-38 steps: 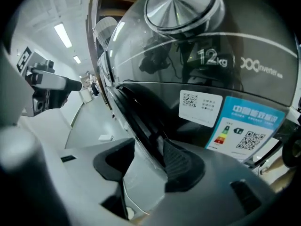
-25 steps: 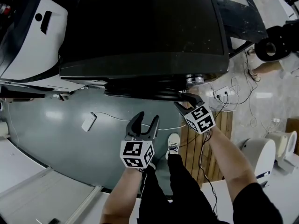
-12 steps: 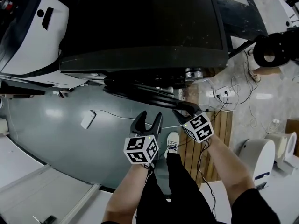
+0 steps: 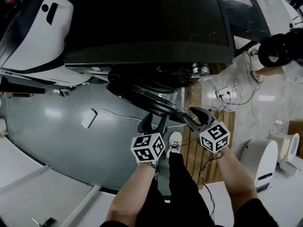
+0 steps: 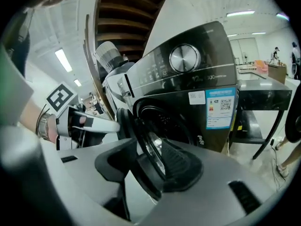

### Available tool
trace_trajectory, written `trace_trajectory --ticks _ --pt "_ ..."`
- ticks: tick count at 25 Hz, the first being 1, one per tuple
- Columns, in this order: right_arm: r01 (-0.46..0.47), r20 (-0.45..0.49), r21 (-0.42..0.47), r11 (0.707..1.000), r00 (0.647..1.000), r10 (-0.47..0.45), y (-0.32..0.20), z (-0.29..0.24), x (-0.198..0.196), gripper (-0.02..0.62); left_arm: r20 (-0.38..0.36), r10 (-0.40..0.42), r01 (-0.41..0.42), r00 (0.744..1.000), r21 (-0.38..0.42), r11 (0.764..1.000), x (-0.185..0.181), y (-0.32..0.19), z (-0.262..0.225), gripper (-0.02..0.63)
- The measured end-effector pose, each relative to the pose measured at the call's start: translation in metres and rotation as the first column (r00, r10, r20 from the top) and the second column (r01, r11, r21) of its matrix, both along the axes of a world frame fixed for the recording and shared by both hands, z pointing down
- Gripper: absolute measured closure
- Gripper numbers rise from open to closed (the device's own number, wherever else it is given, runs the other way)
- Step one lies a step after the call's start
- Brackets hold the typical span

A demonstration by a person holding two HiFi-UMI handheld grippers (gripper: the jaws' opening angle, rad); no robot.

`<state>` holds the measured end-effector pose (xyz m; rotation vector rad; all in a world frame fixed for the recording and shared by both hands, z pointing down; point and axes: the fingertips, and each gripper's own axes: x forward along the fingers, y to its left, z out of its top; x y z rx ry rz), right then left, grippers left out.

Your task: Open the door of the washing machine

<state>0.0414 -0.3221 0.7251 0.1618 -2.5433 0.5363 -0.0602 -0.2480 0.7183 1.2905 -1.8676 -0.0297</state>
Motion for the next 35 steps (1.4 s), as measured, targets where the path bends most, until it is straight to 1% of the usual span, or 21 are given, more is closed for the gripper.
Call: trace_trajectory --ticks 2,4,8,13,17,21,24,26,29,35 --pt "-0.031 0.001 0.006 1.0 1.0 0.031 0.001 -0.003 0.002 0.42 0.006 -0.001 0.001 1.0 -0.017 1.0 0.001 0.009 0.005 0.333" --pt "-0.057 0.008 0.012 0.998 0.998 0.057 0.003 -0.008 0.0 0.422 0.018 0.016 -0.016 1.0 -0.026 1.0 0.002 0.016 0.007 0.333" --pt "-0.106 0.032 0.022 0.994 0.994 0.106 0.013 -0.02 -0.013 0.428 -0.023 0.029 -0.03 0.999 -0.034 0.999 0.003 0.032 0.011 0.314" --pt "-0.113 0.059 0.04 0.993 0.992 0.111 0.034 -0.034 -0.039 0.431 -0.045 0.054 -0.055 0.998 -0.025 0.998 0.0 0.054 0.013 0.301" --pt "-0.121 0.076 0.038 0.992 0.99 0.118 0.055 -0.044 -0.054 0.431 -0.031 0.113 -0.114 0.993 -0.024 0.993 -0.002 0.075 0.014 0.288" --pt "-0.09 0.064 0.043 0.995 0.994 0.087 0.078 -0.043 -0.08 0.431 -0.033 0.151 -0.152 0.988 -0.029 0.988 -0.013 0.101 0.015 0.284" --pt "-0.065 0.059 0.042 0.997 0.996 0.062 0.095 -0.038 -0.101 0.433 -0.04 0.159 -0.161 0.986 -0.027 0.987 -0.022 0.123 0.018 0.284" --pt "-0.044 0.06 0.043 0.998 0.997 0.042 0.11 -0.038 -0.114 0.434 -0.031 0.16 -0.161 0.987 -0.03 0.986 -0.026 0.138 0.018 0.284" --pt "0.002 0.061 0.042 0.999 0.998 -0.004 0.138 -0.037 -0.133 0.434 -0.024 0.15 -0.151 0.988 -0.036 0.988 -0.034 0.165 0.019 0.284" --pt "0.125 0.047 0.024 0.992 0.991 -0.126 0.204 -0.033 -0.166 0.434 -0.049 0.096 -0.097 0.994 -0.032 0.995 -0.056 0.217 0.02 0.285"
